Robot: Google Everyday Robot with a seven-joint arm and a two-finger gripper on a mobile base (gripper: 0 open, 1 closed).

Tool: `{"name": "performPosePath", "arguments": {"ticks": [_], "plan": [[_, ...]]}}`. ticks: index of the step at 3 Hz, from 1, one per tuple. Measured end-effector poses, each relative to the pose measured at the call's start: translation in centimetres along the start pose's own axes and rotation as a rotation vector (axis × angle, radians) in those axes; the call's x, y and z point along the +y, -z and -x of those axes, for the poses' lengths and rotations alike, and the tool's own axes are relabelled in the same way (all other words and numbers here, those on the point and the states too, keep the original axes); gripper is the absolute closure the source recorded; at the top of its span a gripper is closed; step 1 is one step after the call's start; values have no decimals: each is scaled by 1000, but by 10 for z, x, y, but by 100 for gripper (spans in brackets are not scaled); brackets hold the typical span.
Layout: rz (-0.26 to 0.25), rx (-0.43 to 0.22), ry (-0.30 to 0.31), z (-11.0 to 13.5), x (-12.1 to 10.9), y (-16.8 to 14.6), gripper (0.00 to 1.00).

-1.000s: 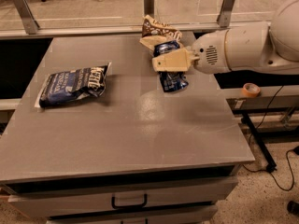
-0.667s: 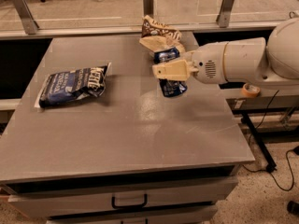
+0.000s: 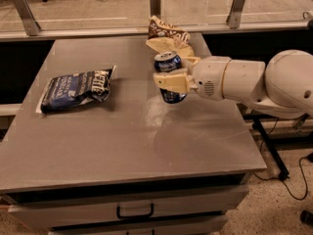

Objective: Place pepsi can upright

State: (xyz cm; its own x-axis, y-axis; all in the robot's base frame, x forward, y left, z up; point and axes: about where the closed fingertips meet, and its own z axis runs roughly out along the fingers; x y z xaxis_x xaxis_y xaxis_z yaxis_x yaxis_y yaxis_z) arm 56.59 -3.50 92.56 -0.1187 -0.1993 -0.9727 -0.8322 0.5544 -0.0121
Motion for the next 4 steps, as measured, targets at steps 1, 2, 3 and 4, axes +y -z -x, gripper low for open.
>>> {"name": "performPosePath", "arguments": {"ticks": [1, 2, 3, 4], "plan": [[8, -39, -21, -7, -6, -3, 100], [7, -49, -56, -19, -13, -4, 81], [-4, -56, -57, -28, -17, -7, 58], [-9, -91, -42, -29, -22, -8, 35]]}}
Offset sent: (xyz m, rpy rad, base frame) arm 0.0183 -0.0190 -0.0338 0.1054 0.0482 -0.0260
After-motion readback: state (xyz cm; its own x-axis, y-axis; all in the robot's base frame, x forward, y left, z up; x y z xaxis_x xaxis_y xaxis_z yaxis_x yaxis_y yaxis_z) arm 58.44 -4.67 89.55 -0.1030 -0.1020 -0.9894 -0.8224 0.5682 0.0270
